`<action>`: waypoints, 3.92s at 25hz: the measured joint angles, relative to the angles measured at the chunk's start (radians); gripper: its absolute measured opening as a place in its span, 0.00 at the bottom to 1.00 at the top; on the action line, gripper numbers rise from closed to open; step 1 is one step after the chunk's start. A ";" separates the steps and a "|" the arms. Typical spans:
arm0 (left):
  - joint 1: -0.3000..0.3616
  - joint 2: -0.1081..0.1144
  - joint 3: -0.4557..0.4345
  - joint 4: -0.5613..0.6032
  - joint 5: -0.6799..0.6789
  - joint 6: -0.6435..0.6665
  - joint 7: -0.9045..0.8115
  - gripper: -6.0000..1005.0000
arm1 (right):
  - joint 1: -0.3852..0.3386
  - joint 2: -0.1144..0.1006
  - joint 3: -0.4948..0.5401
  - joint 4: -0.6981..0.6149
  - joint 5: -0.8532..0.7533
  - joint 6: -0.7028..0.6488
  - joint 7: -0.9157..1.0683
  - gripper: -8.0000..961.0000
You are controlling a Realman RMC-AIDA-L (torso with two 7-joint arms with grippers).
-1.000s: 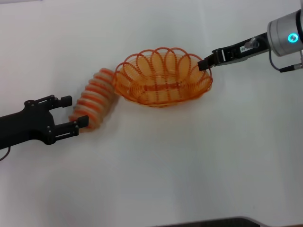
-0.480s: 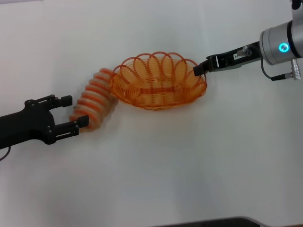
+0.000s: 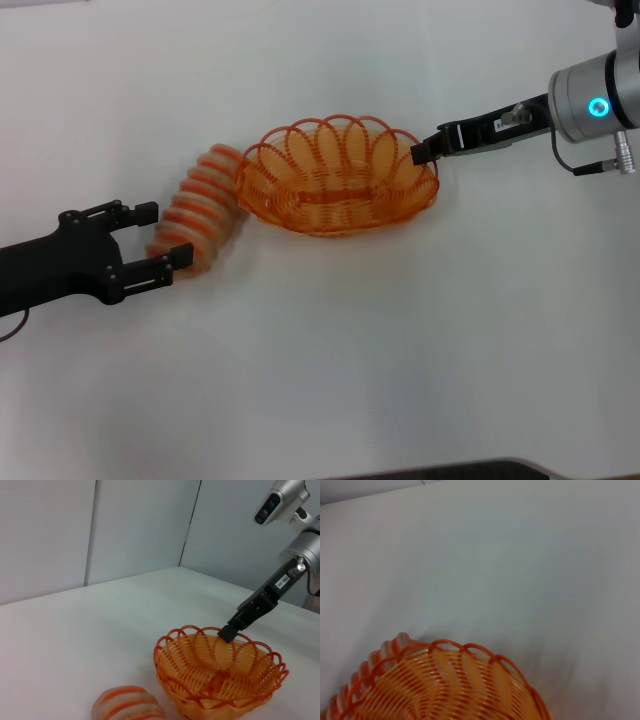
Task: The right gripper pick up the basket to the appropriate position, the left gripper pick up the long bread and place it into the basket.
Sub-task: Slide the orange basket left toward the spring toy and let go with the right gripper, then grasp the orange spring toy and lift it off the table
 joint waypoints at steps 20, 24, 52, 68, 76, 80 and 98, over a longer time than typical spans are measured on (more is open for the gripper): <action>0.002 0.000 0.003 0.000 0.003 0.005 0.000 0.75 | 0.009 -0.003 0.000 0.036 -0.003 -0.004 0.019 0.14; 0.004 0.001 0.003 0.000 0.003 0.010 0.000 0.75 | 0.009 -0.005 0.001 0.036 -0.003 -0.013 0.021 0.23; -0.009 -0.006 -0.139 -0.033 -0.036 0.056 -0.063 0.76 | -0.197 -0.034 0.139 -0.029 0.353 -0.242 -0.518 0.98; -0.044 0.026 -0.190 -0.083 -0.027 0.061 -0.144 0.76 | -0.444 -0.032 0.177 -0.040 0.368 -0.448 -1.146 0.97; -0.073 0.059 -0.164 -0.081 0.013 0.039 -0.258 0.76 | -0.471 -0.027 0.186 -0.040 0.359 -0.443 -1.212 0.97; -0.116 0.079 -0.151 -0.049 0.112 0.032 -0.392 0.76 | -0.467 -0.027 0.187 -0.039 0.356 -0.441 -1.224 0.97; -0.276 0.011 0.128 0.376 0.534 0.077 -0.780 0.77 | -0.437 -0.016 0.187 -0.039 0.356 -0.377 -1.204 0.97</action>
